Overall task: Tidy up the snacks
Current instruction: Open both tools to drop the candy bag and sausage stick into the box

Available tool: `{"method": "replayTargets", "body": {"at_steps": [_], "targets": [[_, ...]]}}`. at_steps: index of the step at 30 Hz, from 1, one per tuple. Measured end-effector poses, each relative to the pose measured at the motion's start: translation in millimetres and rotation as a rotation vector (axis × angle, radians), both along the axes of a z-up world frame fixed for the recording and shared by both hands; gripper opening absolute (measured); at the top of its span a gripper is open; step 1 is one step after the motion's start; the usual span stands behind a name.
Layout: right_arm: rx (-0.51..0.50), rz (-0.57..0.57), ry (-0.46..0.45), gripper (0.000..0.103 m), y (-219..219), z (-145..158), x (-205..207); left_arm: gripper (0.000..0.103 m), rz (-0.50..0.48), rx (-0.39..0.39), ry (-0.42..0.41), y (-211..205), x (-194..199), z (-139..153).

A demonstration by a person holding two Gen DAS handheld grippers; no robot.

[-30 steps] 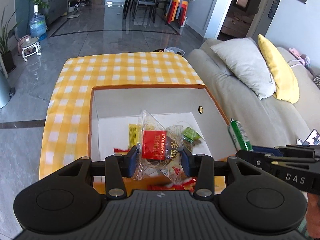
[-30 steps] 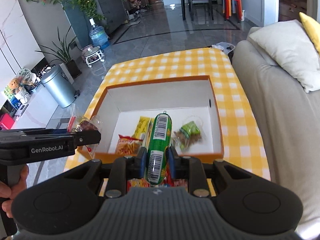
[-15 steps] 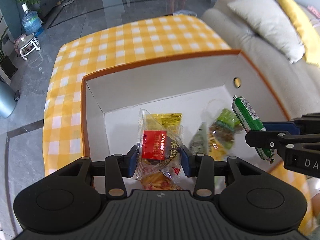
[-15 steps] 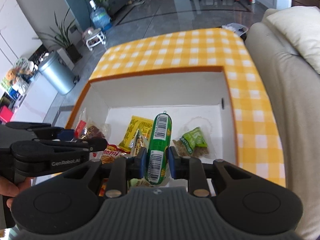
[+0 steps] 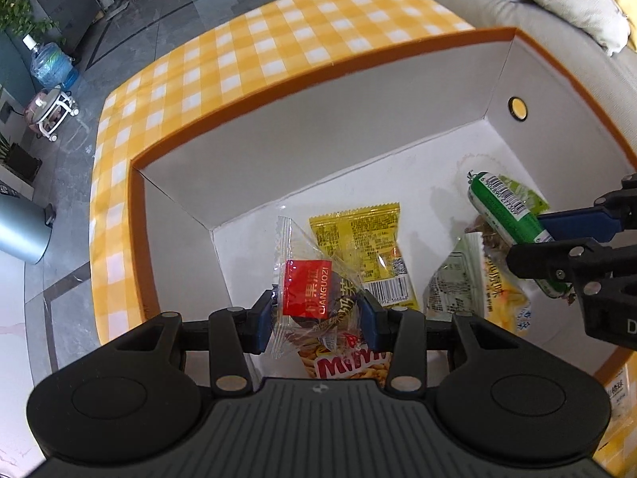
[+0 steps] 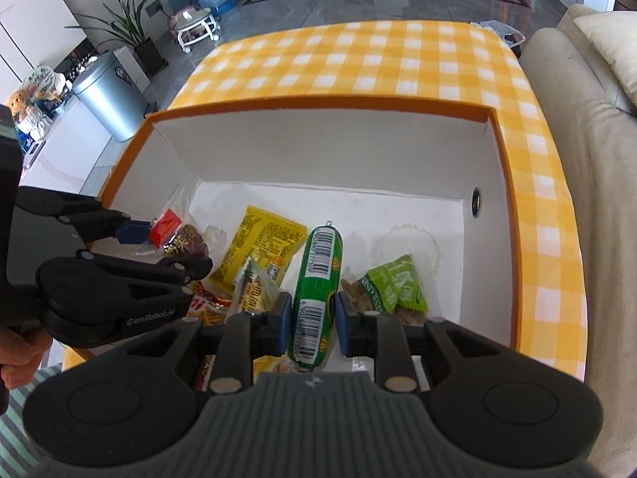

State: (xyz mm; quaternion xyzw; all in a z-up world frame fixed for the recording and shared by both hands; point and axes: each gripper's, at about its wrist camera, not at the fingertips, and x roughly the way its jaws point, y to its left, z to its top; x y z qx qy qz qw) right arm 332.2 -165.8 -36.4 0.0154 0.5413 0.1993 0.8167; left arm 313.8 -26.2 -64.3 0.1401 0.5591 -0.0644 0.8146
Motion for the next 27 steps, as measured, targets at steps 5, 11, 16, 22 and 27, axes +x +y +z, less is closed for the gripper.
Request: {"method": "replayTargets", "body": {"at_steps": [5,11,16,22,27], "targets": [[-0.012,-0.004,0.026,0.02,-1,-8,2,0.049,0.0,0.011,0.001,-2,-1,-2],[-0.03,-0.006,0.032,0.02,0,-11,0,0.051,-0.013,0.027,-0.005,-5,-5,-1],[-0.035,-0.018,0.02,0.021,-1,-4,-1,0.057,-0.01,0.015,-0.021,-3,-12,5],[-0.025,-0.054,-0.033,0.04,-8,16,-10,0.067,0.005,-0.038,-0.101,2,-31,31],[-0.007,-0.084,-0.085,0.045,-14,37,-27,0.07,0.023,-0.088,-0.195,8,-54,61]]}}
